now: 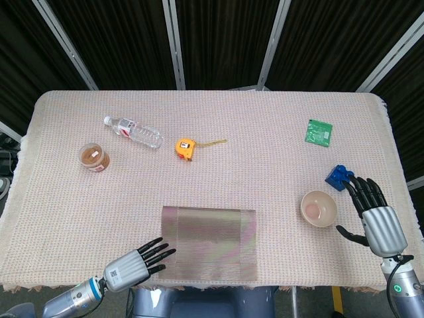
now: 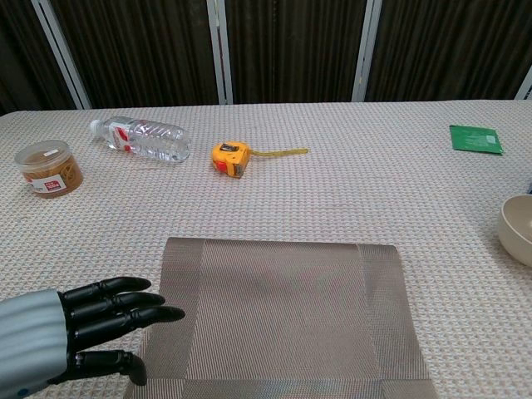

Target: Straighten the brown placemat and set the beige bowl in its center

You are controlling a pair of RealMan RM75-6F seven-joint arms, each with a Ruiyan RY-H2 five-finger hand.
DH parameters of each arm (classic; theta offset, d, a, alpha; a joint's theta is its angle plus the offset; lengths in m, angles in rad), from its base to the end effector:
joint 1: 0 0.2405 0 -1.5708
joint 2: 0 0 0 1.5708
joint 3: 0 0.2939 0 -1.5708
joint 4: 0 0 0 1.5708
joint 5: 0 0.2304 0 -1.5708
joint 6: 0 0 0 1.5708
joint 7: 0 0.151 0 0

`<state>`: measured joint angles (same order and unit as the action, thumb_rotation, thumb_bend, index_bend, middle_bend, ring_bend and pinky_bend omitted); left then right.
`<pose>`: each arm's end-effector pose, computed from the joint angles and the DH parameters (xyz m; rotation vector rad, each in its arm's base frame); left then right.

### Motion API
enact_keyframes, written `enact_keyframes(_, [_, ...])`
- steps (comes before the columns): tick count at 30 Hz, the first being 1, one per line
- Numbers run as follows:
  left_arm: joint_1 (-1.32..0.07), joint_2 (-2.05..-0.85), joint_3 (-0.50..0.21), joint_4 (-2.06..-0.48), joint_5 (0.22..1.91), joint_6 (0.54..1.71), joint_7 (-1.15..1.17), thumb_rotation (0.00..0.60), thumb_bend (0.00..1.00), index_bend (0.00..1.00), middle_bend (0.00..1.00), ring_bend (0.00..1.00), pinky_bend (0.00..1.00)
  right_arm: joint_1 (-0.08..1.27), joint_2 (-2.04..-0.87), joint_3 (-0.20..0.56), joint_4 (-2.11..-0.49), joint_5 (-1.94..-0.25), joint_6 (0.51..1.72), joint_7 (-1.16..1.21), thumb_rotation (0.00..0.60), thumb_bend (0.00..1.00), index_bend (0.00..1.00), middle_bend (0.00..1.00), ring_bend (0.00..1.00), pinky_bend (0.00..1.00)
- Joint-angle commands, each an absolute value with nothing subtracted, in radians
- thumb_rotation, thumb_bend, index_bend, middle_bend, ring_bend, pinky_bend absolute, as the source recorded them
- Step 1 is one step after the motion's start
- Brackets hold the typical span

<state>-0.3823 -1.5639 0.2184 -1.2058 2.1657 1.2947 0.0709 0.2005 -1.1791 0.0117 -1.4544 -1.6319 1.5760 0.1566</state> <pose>-0.2730 0.1703 -0.0594 -2.4672 -0.4544 -1.0958 -0.3366 -0.2249 0.1492 1.5161 -0.7880 1.1360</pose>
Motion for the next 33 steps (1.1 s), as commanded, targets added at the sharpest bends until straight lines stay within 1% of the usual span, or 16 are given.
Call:
enact_keyframes(1, [-0.386,-1.596,0.237,-1.161,2.164,1.296,0.052,0.600,0.48,0.31,0.00,0.00,0.00,0.199,-1.179,0.014,-1.453,-1.631,1.573,0.162,0.600,0.05,0.00,0.00,0.00,0.00])
enact_keyframes(7, [-0.384,-1.656,0.254,-1.069,2.161,1.336,0.022,0.600,0.48,0.31,0.00,0.00,0.00,0.196,-1.176,0.019,-1.454,-1.633,1.572,0.171,0.600,0.05,0.00,0.00,0.00,0.00])
enact_keyframes(12, [-0.384,-1.692,0.257,-1.021,2.142,1.347,0.003,0.600,0.48,0.30,0.00,0.00,0.00,0.196,-1.176,0.022,-1.455,-1.634,1.566,0.177,0.600,0.05,0.00,0.00,0.00,0.00])
enact_keyframes(24, [-0.384,-1.756,0.276,-0.962,2.118,1.362,-0.008,0.600,0.48,0.28,0.00,0.00,0.00,0.196,-1.174,0.026,-1.446,-1.642,1.556,0.201,0.600,0.05,0.00,0.00,0.00,0.00])
enact_keyframes(33, [-0.383,-1.772,0.296,-0.927,2.101,1.384,-0.019,0.600,0.48,0.28,0.00,0.00,0.00,0.193,-1.172,0.030,-1.444,-1.645,1.557,0.209,0.600,0.05,0.00,0.00,0.00,0.00])
